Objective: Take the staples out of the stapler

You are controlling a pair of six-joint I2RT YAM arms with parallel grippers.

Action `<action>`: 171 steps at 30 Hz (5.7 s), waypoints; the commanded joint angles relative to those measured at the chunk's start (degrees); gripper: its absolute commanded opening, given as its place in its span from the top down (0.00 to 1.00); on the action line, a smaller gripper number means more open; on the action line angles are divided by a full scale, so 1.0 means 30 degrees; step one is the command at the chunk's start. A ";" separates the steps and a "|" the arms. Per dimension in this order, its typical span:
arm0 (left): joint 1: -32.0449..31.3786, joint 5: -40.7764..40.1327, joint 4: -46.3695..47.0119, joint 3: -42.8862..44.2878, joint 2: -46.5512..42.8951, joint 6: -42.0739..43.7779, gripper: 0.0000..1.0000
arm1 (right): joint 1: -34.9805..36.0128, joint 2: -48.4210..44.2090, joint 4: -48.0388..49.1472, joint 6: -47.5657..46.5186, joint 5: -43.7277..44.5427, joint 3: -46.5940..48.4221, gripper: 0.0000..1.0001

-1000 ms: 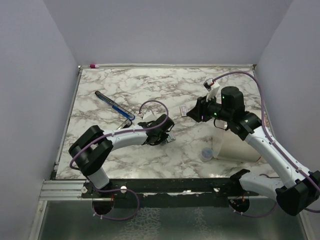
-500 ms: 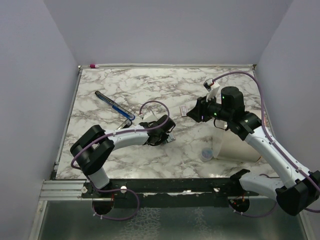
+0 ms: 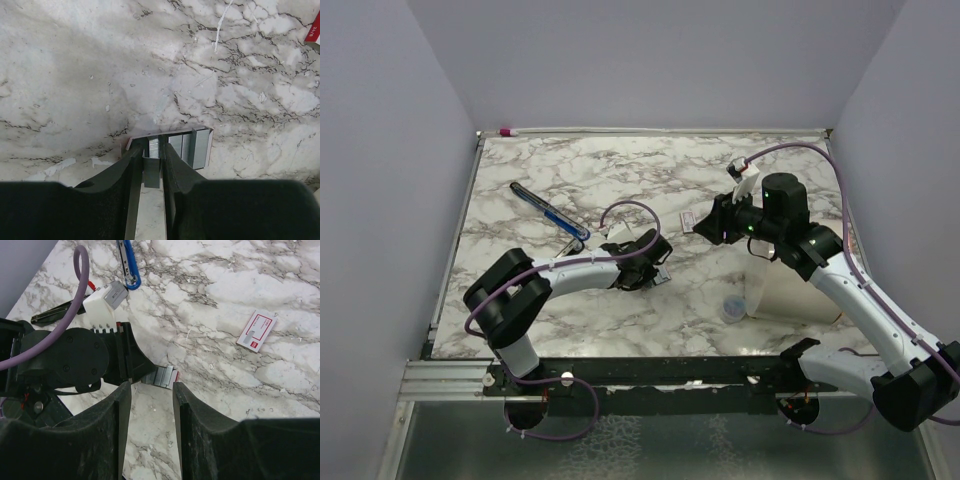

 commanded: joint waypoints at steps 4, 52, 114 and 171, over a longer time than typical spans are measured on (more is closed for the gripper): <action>-0.0117 -0.0671 -0.0259 0.0424 0.0312 -0.0035 0.76 | 0.0023 -0.0275 0.0621 -0.0180 0.0101 -0.0128 0.61; 1.2655 1.2901 0.2881 -0.0033 -0.9921 1.5279 0.25 | 0.4865 0.8064 -0.2362 0.0264 0.0422 0.2619 0.34; 1.6202 1.6005 0.4004 -0.1150 -0.7276 1.9083 0.24 | 0.6802 1.7982 -0.5732 0.1437 0.4968 0.8030 0.23; 1.6231 1.6769 0.4512 -0.1467 -0.7175 1.8776 0.24 | 0.7230 1.9010 -0.6969 0.3176 0.8249 0.9340 0.39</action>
